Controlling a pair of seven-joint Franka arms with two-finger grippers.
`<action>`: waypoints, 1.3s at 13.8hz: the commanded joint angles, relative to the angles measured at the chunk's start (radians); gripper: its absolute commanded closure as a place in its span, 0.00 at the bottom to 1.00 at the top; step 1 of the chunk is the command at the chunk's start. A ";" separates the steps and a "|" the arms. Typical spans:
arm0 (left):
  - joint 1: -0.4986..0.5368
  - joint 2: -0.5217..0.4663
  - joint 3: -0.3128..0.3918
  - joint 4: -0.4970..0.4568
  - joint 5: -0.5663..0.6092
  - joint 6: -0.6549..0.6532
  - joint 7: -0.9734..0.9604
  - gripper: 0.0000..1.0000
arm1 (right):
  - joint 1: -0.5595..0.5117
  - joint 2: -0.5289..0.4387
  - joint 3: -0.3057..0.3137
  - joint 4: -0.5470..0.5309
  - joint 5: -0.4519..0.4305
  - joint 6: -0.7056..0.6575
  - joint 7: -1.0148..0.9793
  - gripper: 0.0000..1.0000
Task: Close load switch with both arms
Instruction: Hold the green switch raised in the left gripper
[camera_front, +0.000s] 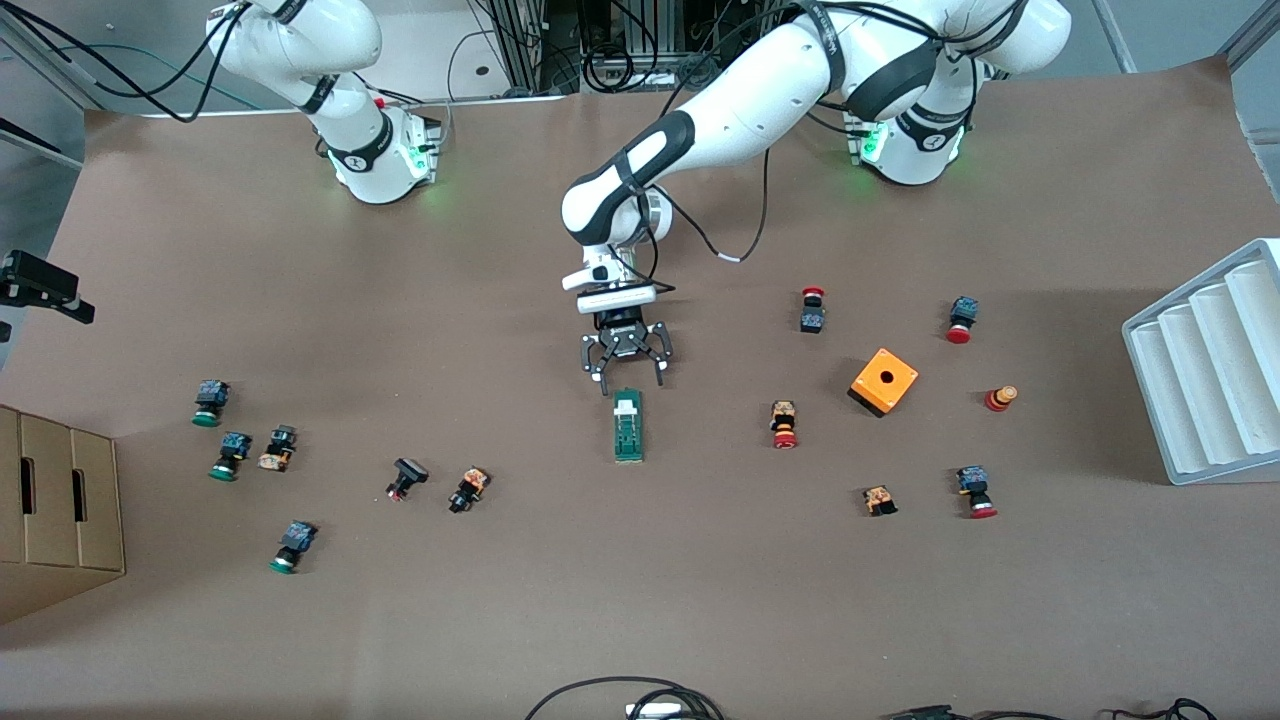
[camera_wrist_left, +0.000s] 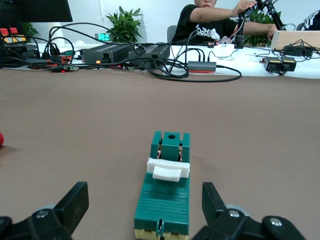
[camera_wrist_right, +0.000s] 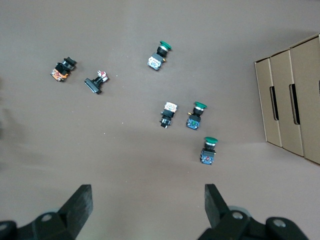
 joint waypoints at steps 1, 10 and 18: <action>-0.021 0.027 -0.002 0.029 0.030 -0.040 -0.013 0.00 | 0.006 0.004 -0.001 0.006 -0.028 0.009 -0.007 0.00; -0.037 0.060 -0.016 0.042 0.082 -0.090 -0.065 0.00 | 0.022 0.072 0.007 0.011 0.017 0.080 0.010 0.00; -0.029 0.093 -0.015 0.058 0.119 -0.087 -0.093 0.00 | 0.104 0.144 0.019 0.038 0.053 0.115 0.212 0.00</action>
